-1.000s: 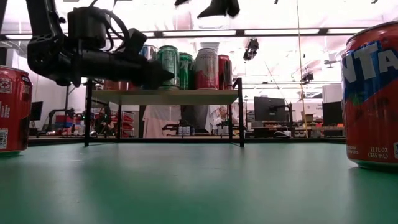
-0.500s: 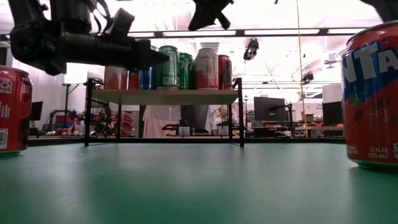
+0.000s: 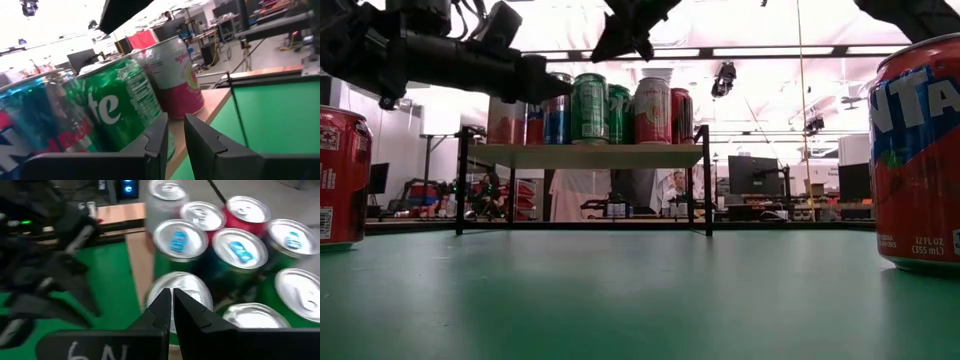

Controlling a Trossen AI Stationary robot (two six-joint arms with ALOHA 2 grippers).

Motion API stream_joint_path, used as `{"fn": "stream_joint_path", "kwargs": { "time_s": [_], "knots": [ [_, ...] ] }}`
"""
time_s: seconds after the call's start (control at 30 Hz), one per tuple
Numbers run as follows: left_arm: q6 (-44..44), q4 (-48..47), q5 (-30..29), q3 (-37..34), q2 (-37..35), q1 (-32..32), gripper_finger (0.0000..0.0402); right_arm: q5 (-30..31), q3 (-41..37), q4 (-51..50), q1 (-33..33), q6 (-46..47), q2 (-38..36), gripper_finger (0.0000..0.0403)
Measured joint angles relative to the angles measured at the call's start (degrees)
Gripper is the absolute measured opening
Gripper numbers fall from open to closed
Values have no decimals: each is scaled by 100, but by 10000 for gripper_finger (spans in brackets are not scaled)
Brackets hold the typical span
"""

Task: Place canned beverage on shelf
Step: Put the orange can on the shelf

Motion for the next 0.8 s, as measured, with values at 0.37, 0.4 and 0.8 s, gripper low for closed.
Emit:
{"fn": "stream_joint_path", "kwargs": {
  "time_s": [0.37,0.4,0.8],
  "knots": [
    [250,-19,-229,0,-220,-82,47,39,-48,-211,105,-177,157,9],
    [289,-15,-229,0,-280,-95,47,40,-48,-217,97,-201,168,9],
    [919,-9,-421,33,-1258,-292,47,83,-57,-698,97,-351,19,9]
  ]
}}
